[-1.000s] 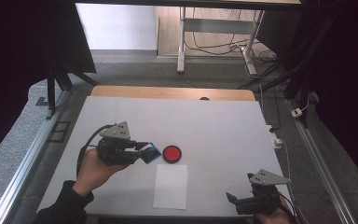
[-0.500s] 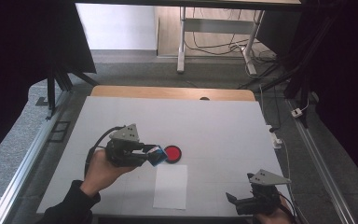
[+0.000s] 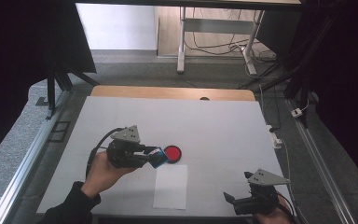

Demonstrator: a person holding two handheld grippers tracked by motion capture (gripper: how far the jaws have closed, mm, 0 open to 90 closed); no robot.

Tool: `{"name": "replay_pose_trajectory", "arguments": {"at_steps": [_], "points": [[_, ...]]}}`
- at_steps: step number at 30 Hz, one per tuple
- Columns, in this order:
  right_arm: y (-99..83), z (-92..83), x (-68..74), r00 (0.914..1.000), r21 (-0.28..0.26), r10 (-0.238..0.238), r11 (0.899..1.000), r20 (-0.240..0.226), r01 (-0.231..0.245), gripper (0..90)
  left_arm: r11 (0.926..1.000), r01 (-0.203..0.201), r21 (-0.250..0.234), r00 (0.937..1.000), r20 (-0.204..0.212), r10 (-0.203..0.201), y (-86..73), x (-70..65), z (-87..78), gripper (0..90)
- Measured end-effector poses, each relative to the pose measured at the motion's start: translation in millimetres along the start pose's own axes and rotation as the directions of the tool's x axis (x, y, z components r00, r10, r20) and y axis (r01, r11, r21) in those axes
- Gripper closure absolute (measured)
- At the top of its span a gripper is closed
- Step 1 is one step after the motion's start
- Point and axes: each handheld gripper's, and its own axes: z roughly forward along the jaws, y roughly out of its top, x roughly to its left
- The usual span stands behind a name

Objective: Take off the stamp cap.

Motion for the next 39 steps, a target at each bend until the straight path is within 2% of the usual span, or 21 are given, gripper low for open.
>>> {"name": "replay_pose_trajectory", "arguments": {"at_steps": [5, 9, 15, 19, 28, 33, 35, 39], "points": [[6.0, 2.2, 5.6, 0.9991, -0.022, -0.035, 0.999, -0.026, 0.035, 0.0, 0.9999, -0.009, 0.006, 1.0, -0.004, 0.009, -1.9, -1.2, 3.1, 70.1], [11.1, 6.3, 9.9, 0.9963, -0.029, -0.061, 0.998, -0.06, 0.059, 0.0, 0.9994, -0.033, 0.013, 0.9994, -0.01, 0.033, -3.0, -3.3, 5.2, 70.1], [19.3, 14.3, 19.3, 0.9838, -0.052, -0.124, 0.992, -0.129, 0.119, 0.0, 0.9991, -0.04, 0.016, 0.9992, 0.0, 0.04, -4.1, -4.9, 6.2, 70.1], [24.1, 20.9, 24.2, 0.9774, -0.059, -0.129, 0.991, -0.168, 0.12, 0.0, 0.9986, -0.046, 0.024, 0.9989, 0.011, 0.046, -4.4, -5.4, 6.3, 70.1], [34.6, 35.2, 32.2, 0.961, -0.077, -0.092, 0.994, -0.261, 0.074, 0.0, 0.9985, -0.051, 0.021, 0.9982, 0.033, 0.05, -4.8, -5.5, 6.2, 70.1], [41.9, 45.3, 36.5, 0.955, -0.071, -0.107, 0.993, -0.276, 0.091, 0.0, 0.9984, -0.056, 0.005, 0.9972, 0.05, 0.056, -5.5, -4.1, 5.5, 70.0], [44.2, 49.2, 38.5, 0.9541, -0.073, -0.132, 0.991, -0.269, 0.117, 0.0, 0.9989, -0.047, 0.006, 0.9977, 0.049, 0.047, -5.5, -3.7, 5.6, 70.1], [46.7, 57.9, 42.7, 0.9512, -0.055, -0.144, 0.989, -0.273, 0.134, 0.0, 0.9984, -0.054, 0.016, 0.9971, 0.054, 0.053, -5.6, -3.2, 7.5, 70.1]]}}
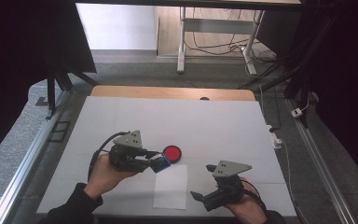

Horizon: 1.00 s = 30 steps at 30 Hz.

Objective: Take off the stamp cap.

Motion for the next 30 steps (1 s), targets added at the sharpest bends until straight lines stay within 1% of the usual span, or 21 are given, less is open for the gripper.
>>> {"name": "replay_pose_trajectory", "arguments": {"at_steps": [2, 5, 9, 14, 17, 19, 21, 22, 23, 25, 27, 28, 30], "points": [[1.4, 4.3, 1.5, 0.9999, 0.001, -0.012, 1.0, -0.008, 0.012, 0.0, 0.9999, -0.009, 0.007, 0.9999, 0.006, 0.009, 0.2, 0.0, 1.6, 70.1], [4.9, 9.1, 3.1, 0.9991, 0.006, -0.026, 1.0, -0.034, 0.026, 0.0, 0.9998, -0.018, 0.006, 0.9997, 0.014, 0.018, 0.2, -1.1, 3.8, 70.1], [9.9, 15.9, 3.9, 0.9978, 0.022, -0.037, 0.999, -0.055, 0.038, 0.0, 0.9997, -0.022, -0.007, 0.9993, 0.031, 0.022, -0.1, -1.4, 4.6, 70.1], [14.7, 23.9, 4.3, 0.9937, 0.019, -0.032, 0.999, -0.107, 0.034, 0.0, 0.9984, -0.051, -0.024, 0.9968, 0.06, 0.052, -0.3, -3.3, 5.1, 70.1], [18.1, 29.0, 4.8, 0.9907, 0.022, -0.042, 0.999, -0.129, 0.045, 0.0, 0.9973, -0.07, -0.019, 0.9948, 0.072, 0.071, -0.4, -4.7, 6.4, 70.1], [20.0, 33.5, 4.6, 0.9888, 0.023, -0.038, 0.999, -0.145, 0.042, 0.0, 0.9967, -0.08, -0.015, 0.9937, 0.077, 0.08, -0.6, -5.8, 7.7, 70.1], [21.6, 38.5, 4.4, 0.9862, 0.026, -0.039, 0.999, -0.161, 0.044, 0.0, 0.9958, -0.091, -0.014, 0.9917, 0.091, 0.092, -1.0, -6.7, 8.9, 70.1], [22.7, 43.3, 4.6, 0.983, 0.032, -0.045, 0.998, -0.178, 0.051, 0.0, 0.9953, -0.095, -0.014, 0.9907, 0.096, 0.096, -1.2, -7.0, 9.5, 70.1], [22.7, 43.3, 4.6, 0.983, 0.032, -0.045, 0.998, -0.178, 0.051, 0.0, 0.995, -0.099, -0.011, 0.9898, 0.102, 0.1, -1.3, -7.3, 9.9, 70.1], [23.6, 47.6, 5.7, 0.9793, 0.033, -0.051, 0.998, -0.196, 0.059, 0.0, 0.9943, -0.106, -0.015, 0.9879, 0.112, 0.107, -1.8, -8.4, 10.9, 70.1], [24.5, 51.1, 6.6, 0.9738, 0.028, -0.056, 0.998, -0.22, 0.064, 0.0, 0.9937, -0.111, -0.015, 0.9861, 0.123, 0.112, -1.9, -9.0, 11.5, 70.1], [25.1, 52.5, 6.9, 0.9722, 0.034, -0.059, 0.997, -0.226, 0.068, 0.4, 0.9927, -0.119, -0.015, 0.9845, 0.128, 0.12, -2.0, -9.3, 11.6, 70.1], [25.9, 54.8, 7.6, 0.9671, 0.03, -0.071, 0.996, -0.244, 0.081, 4.9, 0.992, -0.125, -0.019, 0.9825, 0.137, 0.127, -2.0, -10.2, 11.9, 70.1]]}}
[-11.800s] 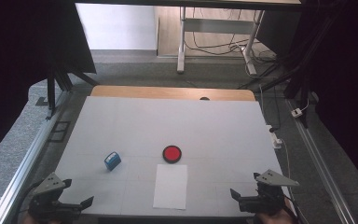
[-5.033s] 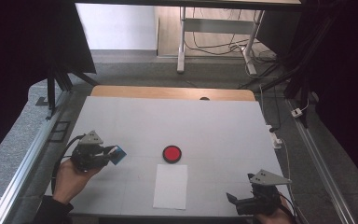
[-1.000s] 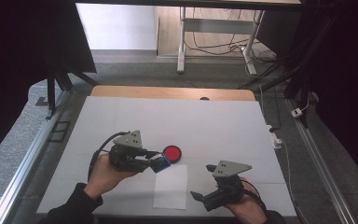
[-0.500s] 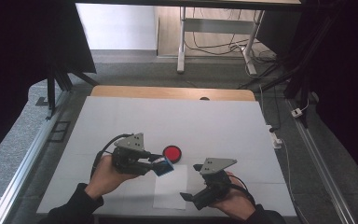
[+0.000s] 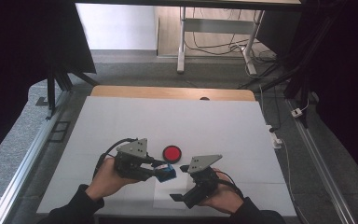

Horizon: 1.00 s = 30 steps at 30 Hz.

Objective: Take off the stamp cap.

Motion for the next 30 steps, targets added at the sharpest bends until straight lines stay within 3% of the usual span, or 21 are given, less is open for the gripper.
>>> {"name": "replay_pose_trajectory", "arguments": {"at_steps": [8, 9, 17, 30], "points": [[5.5, 2.3, 0.3, 0.9945, -0.034, -0.041, 0.999, -0.096, 0.038, 29.0, 0.9988, -0.044, -0.02, 0.9978, 0.049, 0.045, -0.5, -3.8, 2.0, 70.0], [6.4, 2.0, 0.0, 0.9929, -0.045, -0.053, 0.998, -0.107, 0.048, 35.5, 0.9986, -0.047, -0.025, 0.9973, 0.054, 0.049, -0.8, -4.2, 2.1, 70.1], [8.1, 1.9, -2.0, 0.9889, -0.059, -0.064, 0.997, -0.134, 0.057, 46.9, 0.9967, -0.07, -0.04, 0.9942, 0.079, 0.073, -1.4, -4.9, 1.9, 70.1], [9.6, 2.7, -2.4, 0.9845, -0.062, -0.079, 0.996, -0.157, 0.07, 60.3, 0.993, -0.109, -0.045, 0.9905, 0.079, 0.112, -2.3, -6.8, 2.7, 70.1]]}}
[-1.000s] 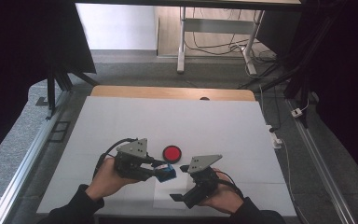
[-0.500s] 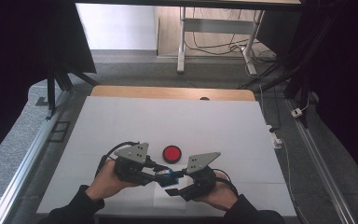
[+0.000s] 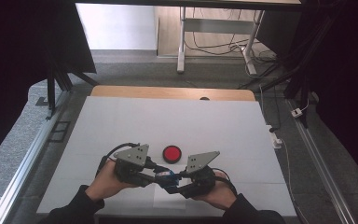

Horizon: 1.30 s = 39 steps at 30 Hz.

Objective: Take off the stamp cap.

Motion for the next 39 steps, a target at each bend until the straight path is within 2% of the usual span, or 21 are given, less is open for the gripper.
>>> {"name": "replay_pose_trajectory", "arguments": {"at_steps": [8, 21, 29, 39], "points": [[-0.2, -0.2, 0.1, 1.0, -0.008, -0.002, 1.0, -0.007, 0.002, 65.3, 0.9998, -0.018, -0.005, 0.9998, -0.006, 0.018, -0.7, -0.3, -0.8, 70.1], [-0.2, -0.9, -0.2, 0.9997, -0.021, 0.005, 1.0, -0.026, -0.006, 67.9, 0.999, -0.04, -0.017, 0.9992, 0.002, 0.04, -1.4, -0.7, -1.2, 70.1], [1.8, -3.4, 2.0, 0.9995, -0.025, -0.022, 0.999, -0.024, 0.021, 69.0, 0.9981, -0.043, -0.044, 0.9989, 0.018, 0.043, -2.0, -0.3, -2.7, 70.1], [2.7, -4.2, 5.1, 0.999, -0.021, -0.041, 0.999, -0.02, 0.04, 69.6, 0.9975, -0.051, -0.048, 0.998, 0.034, 0.053, -1.7, -0.2, -3.2, 70.2]]}}
